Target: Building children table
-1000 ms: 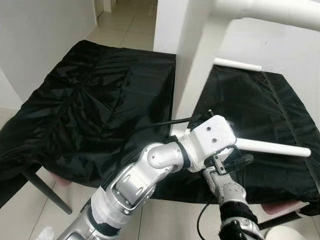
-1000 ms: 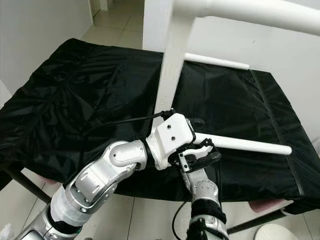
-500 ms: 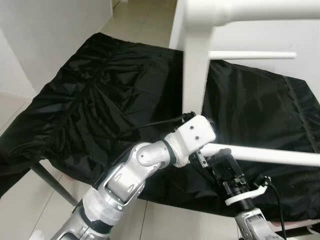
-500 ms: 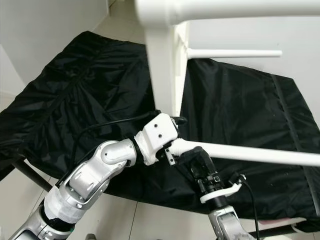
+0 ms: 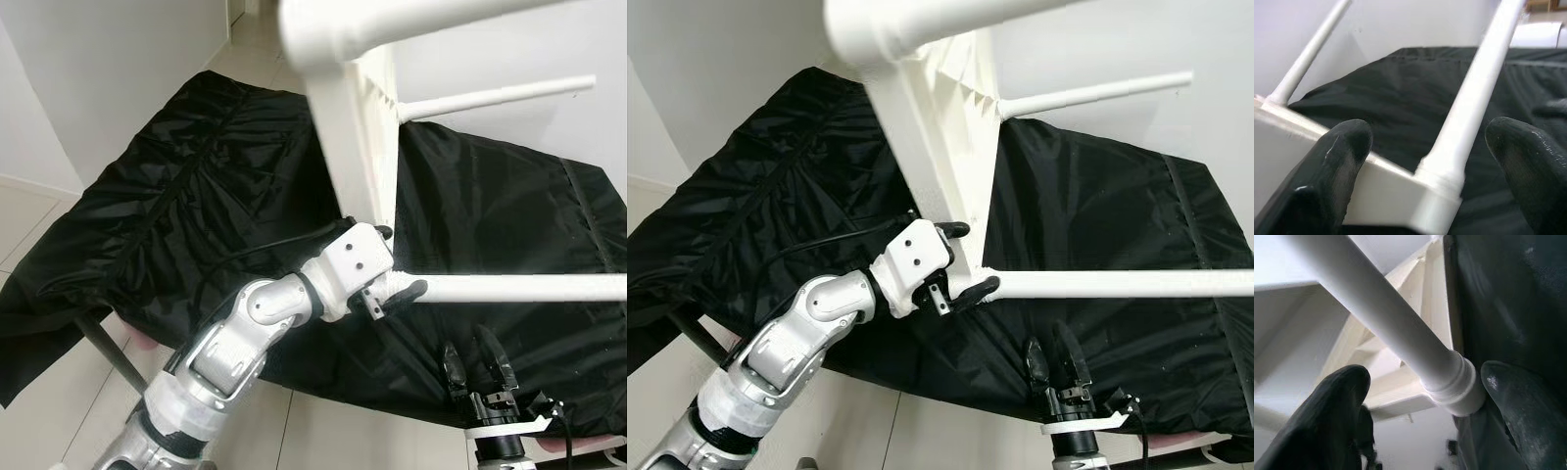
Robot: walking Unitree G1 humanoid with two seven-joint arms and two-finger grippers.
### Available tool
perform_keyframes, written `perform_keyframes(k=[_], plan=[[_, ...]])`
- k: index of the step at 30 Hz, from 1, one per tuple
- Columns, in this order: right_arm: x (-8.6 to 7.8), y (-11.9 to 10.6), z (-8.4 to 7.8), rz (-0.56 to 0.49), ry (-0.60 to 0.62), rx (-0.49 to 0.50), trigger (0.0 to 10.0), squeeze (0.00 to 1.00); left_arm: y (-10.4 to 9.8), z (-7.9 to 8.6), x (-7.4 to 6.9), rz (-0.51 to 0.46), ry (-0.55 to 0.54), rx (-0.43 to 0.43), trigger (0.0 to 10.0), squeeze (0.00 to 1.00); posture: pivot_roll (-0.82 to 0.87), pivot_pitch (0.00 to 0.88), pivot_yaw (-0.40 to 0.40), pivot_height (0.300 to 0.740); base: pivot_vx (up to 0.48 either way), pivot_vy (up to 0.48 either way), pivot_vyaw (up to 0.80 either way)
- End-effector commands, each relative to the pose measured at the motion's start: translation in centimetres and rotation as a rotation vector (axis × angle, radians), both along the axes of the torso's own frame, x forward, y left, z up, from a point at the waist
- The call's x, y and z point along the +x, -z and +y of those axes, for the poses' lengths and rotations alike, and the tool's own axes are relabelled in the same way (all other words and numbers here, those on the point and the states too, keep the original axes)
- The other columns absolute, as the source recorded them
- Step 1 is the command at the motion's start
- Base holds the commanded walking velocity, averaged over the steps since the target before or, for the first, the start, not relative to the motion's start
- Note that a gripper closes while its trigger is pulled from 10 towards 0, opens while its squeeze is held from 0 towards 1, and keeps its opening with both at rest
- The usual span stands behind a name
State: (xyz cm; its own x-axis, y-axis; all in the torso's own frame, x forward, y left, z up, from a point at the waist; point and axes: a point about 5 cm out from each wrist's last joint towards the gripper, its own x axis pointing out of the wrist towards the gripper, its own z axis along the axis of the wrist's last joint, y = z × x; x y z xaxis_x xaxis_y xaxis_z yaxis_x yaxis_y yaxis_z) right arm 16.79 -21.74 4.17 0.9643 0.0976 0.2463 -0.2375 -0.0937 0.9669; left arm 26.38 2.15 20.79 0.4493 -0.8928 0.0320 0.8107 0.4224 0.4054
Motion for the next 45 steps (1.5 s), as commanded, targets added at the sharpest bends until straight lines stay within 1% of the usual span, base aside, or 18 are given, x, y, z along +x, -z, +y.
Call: perform_keyframes(k=[1, 3, 8, 14, 23, 27, 29, 31, 33, 35, 36, 37, 38, 39, 41, 42, 44, 45], plan=[[-2.0, 2.6, 0.1, 0.153, -0.001, -0.018, 10.0, 0.0, 0.5, 0.5, 0.4, 0.01, -0.025, 0.019, 10.0, 0.0, 0.02, 0.101, -0.095, 0.74, 0.0, 0.0, 0.0], [-2.4, 2.3, 0.0, 0.111, -0.025, -0.086, 10.0, 0.0, 0.7, 0.8, 0.4, 0.02, -0.035, 0.015, 10.0, 0.0, 0.02, 0.101, -0.094, 0.74, 0.0, 0.0, 0.0], [-2.3, 1.5, -0.6, 0.068, -0.046, -0.16, 10.0, 0.0, 1.1, 0.5, 0.0, 0.029, -0.038, -0.002, 10.0, 0.0, 0.01, 0.1, -0.096, 0.74, 0.0, 0.0, 0.0], [-1.8, 1.6, -1.1, 0.071, -0.059, -0.192, 10.0, 0.0, 1.1, 0.6, 0.3, 0.019, -0.052, -0.009, 10.0, 0.0, 0.02, 0.097, -0.107, 0.74, 0.0, 0.0, 0.0], [-1.8, 1.7, -0.9, 0.055, -0.071, -0.216, 10.0, 0.0, 1.2, 1.2, 0.5, 0.018, -0.068, -0.014, 10.0, 0.0, 0.02, 0.102, -0.109, 0.74, 0.0, 0.0, 0.0], [-1.2, 0.8, -1.0, 0.042, -0.072, -0.307, 10.0, 0.0, 1.3, 1.4, 0.3, 0.032, -0.065, -0.018, 10.0, 0.0, 0.02, 0.101, -0.109, 0.74, 0.0, 0.0, 0.0], [-1.1, 0.7, -1.1, 0.041, -0.074, -0.326, 10.0, 0.0, 1.4, 1.4, 0.2, 0.038, -0.063, -0.02, 10.0, 0.0, 0.02, 0.101, -0.109, 0.74, 0.0, 0.0, 0.0], [-0.6, -0.1, -1.0, 0.015, -0.089, -0.364, 10.0, 0.0, 1.2, 1.7, 0.0, 0.074, -0.046, -0.05, 10.0, 0.0, 0.02, 0.101, -0.109, 0.74, 0.0, 0.0, 0.0], [0.5, -2.7, -0.4, -0.094, -0.159, -0.5, 10.0, 0.0, 0.6, 2.7, -0.2, 0.133, -0.026, -0.113, 10.0, 0.36, 0.02, 0.092, -0.104, 0.74, 0.0, 0.0, 0.0], [1.0, -3.9, -0.1, -0.145, -0.183, -0.56, 10.0, 0.0, 0.3, 3.2, -0.2, 0.149, -0.024, -0.135, 10.0, 0.36, 0.01, 0.09, -0.106, 0.74, 0.0, 0.0, 0.0], [1.4, -5.2, 0.2, -0.187, -0.199, -0.583, 10.0, 0.0, 0.2, 3.5, -0.2, 0.155, -0.023, -0.142, 10.0, 0.87, 0.01, 0.089, -0.106, 0.74, 0.0, 0.0, 0.0], [1.6, -6.1, 0.5, -0.217, -0.212, -0.598, 10.0, 0.0, 0.1, 3.8, -0.2, 0.161, -0.021, -0.147, 10.0, 0.87, 0.01, 0.089, -0.106, 0.74, 0.0, 0.0, 0.0], [1.6, -6.1, 0.5, -0.217, -0.212, -0.598, 10.0, 0.0, 0.1, 3.8, -0.2, 0.161, -0.021, -0.147, 10.0, 0.87, 0.01, 0.089, -0.106, 0.74, 0.0, 0.0, 0.0], [1.8, -7.3, 0.8, -0.255, -0.228, -0.626, 10.0, 0.0, -0.1, 4.1, -0.3, 0.176, -0.017, -0.164, 10.0, 1.0, 0.01, 0.086, -0.108, 0.74, 0.0, 0.0, 0.0], [2.2, -9.1, 1.0, -0.31, -0.242, -0.686, 10.0, 0.0, -0.5, 4.8, -0.5, 0.193, -0.014, -0.193, 10.0, 1.0, 0.01, 0.081, -0.11, 0.74, 0.0, 0.0, 0.0], [2.2, -9.1, 1.0, -0.31, -0.242, -0.686, 10.0, 0.0, -0.5, 4.8, -0.5, 0.193, -0.014, -0.193, 10.0, 1.0, 0.01, 0.081, -0.11, 0.74, 0.0, 0.0, 0.0], [3.2, -10.5, 0.5, -0.331, -0.212, -0.757, 10.0, 0.0, -0.8, 5.7, -0.4, 0.21, -0.043, -0.223, 10.0, 1.0, 0.01, 0.077, -0.113, 0.74, 0.0, 0.0, 0.0], [3.2, -10.5, 0.5, -0.331, -0.212, -0.757, 10.0, 0.0, -0.8, 5.7, -0.4, 0.21, -0.043, -0.223, 10.0, 1.0, 0.01, 0.077, -0.113, 0.74, 0.0, 0.0, 0.0]])
